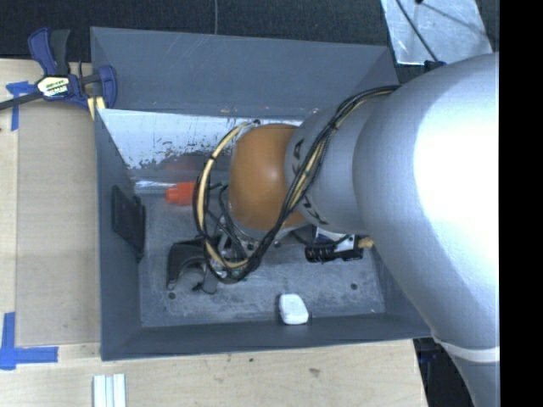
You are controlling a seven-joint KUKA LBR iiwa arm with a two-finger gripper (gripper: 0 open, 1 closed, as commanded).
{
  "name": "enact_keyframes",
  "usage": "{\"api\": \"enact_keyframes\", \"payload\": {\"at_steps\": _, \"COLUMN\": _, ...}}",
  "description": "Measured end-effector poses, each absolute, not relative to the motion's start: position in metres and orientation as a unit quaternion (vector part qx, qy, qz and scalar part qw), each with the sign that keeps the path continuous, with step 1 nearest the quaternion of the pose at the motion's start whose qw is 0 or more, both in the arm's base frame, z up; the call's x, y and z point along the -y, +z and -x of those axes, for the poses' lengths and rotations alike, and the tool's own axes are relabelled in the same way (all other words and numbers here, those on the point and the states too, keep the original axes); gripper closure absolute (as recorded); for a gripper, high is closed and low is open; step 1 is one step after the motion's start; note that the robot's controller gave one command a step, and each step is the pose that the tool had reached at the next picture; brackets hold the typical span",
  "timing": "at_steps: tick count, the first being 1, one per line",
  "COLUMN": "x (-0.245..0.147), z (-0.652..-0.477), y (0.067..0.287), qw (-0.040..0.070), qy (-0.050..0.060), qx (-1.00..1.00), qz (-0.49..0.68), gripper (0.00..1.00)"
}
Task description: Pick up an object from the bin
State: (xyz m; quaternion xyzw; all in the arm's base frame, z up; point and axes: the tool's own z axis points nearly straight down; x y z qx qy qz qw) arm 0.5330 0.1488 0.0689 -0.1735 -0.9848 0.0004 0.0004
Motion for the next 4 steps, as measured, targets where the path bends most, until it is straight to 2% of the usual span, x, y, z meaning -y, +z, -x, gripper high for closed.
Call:
{"api": "enact_keyframes", "payload": {"at_steps": 1, "x": -0.148, "z": -0.534, "y": 0.069, "qw": 0.000, "qy": 0.000, "qx": 0.985, "qz": 0.173, "gripper": 0.00}}
{"api": "enact_keyframes", "payload": {"at_steps": 2, "x": -0.149, "z": -0.534, "y": 0.070, "qw": 0.000, "qy": 0.000, "qx": 0.985, "qz": 0.174, "gripper": 1.00}}
{"api": "enact_keyframes", "payload": {"at_steps": 3, "x": -0.147, "z": -0.533, "y": 0.086, "qw": 0.001, "qy": 0.001, "qx": 0.985, "qz": 0.175, "gripper": 1.00}}
{"api": "enact_keyframes", "payload": {"at_steps": 4, "x": -0.145, "z": -0.533, "y": 0.121, "qw": 0.000, "qy": 0.001, "qx": 0.984, "qz": 0.176, "gripper": 1.00}}
